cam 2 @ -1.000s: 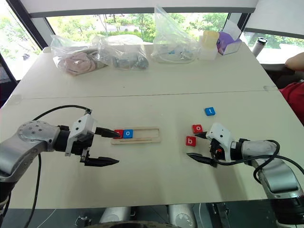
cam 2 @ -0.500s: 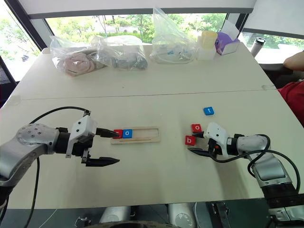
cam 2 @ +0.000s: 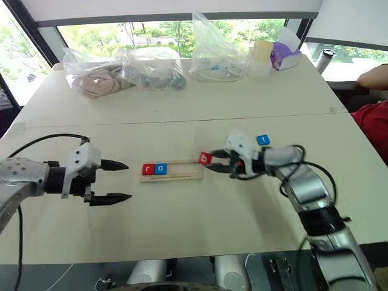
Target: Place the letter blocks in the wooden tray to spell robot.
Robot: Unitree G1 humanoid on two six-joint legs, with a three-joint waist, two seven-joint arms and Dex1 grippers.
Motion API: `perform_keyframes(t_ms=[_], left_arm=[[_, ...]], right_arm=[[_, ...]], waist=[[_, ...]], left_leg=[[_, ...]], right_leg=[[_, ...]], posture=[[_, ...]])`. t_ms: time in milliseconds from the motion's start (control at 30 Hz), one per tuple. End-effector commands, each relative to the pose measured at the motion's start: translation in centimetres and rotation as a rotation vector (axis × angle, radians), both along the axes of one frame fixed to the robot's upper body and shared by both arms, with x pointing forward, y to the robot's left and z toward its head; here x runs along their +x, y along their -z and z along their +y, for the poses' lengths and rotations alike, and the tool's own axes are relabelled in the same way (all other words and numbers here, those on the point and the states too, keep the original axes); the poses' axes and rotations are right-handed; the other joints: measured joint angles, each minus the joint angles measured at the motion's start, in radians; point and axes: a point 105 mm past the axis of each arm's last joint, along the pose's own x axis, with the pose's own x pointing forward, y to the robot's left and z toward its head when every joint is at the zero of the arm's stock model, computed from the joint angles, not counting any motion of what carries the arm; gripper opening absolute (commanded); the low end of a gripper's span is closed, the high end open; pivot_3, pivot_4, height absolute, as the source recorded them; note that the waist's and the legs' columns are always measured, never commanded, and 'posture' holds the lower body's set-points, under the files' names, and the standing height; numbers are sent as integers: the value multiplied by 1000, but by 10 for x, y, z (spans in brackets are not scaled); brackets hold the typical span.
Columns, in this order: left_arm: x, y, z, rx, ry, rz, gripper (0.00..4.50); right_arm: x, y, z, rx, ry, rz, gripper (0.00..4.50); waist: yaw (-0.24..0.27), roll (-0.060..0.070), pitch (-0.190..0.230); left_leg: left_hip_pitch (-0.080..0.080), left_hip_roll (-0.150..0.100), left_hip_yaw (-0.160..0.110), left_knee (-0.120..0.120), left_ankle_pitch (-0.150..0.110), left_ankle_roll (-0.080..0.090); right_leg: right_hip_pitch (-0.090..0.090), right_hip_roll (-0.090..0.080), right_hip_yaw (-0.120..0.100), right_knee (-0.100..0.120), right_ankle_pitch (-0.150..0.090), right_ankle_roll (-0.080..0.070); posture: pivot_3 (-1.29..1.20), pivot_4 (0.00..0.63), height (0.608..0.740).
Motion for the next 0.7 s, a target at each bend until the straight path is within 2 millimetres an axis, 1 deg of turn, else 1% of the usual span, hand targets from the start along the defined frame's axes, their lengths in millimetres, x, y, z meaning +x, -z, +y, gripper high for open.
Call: perform_keyframes(t_ms=[33, 100, 200, 333, 467, 533, 700], left_arm=[[-2, -9, 8, 14, -27, -40, 4500], [-5, -7, 8, 10, -39, -32, 4500], [-11, -3, 8, 3, -57, -20, 4500], [-15, -2, 3, -10, -65, -26, 4500], [-16, -1, -1, -20, -72, -33, 4500], [-15, -1, -2, -23, -76, -37, 4500], [-13, -1, -5, -24, -76, -43, 4500]], right_arm=[[8, 9, 27, -72, -71, 28, 1108], [10, 15, 31, -127, -105, 42, 1108], [13, 17, 42, -148, -161, 67, 1108], [13, 21, 45, -197, -229, 75, 1108], [15, 24, 47, -219, -244, 83, 1108], [17, 25, 48, -224, -246, 86, 1108], [22, 28, 51, -230, -220, 85, 1108]], waist=[[2, 0, 0], [11, 0, 0], [10, 0, 0], [6, 0, 0], [6, 0, 0], [4, 0, 0], [0, 0, 0]], left_leg=[[-1, 0, 0, 0, 0, 0], [-2, 0, 0, -1, 0, 0], [-4, -2, -1, -1, 0, 0], [-4, -4, 1, -1, 0, 0], [-2, -3, 0, -1, 0, 0], [-1, -2, 0, -1, 0, 0], [-1, -2, -1, -1, 0, 0]], right_leg=[[-1, 0, 0, 0, 1, -2], [-1, -1, 0, 0, 1, -1], [-2, -6, -1, -2, 0, 0], [-1, -9, 1, -3, 1, 1], [-1, -8, 1, -2, 1, 1], [-1, -4, 0, 0, 1, 0], [-1, -4, 0, 0, 1, -1]], posture=[[0, 150, 740], [0, 150, 740], [0, 150, 740], [0, 150, 740], [0, 150, 740], [0, 150, 740], [0, 150, 740]])
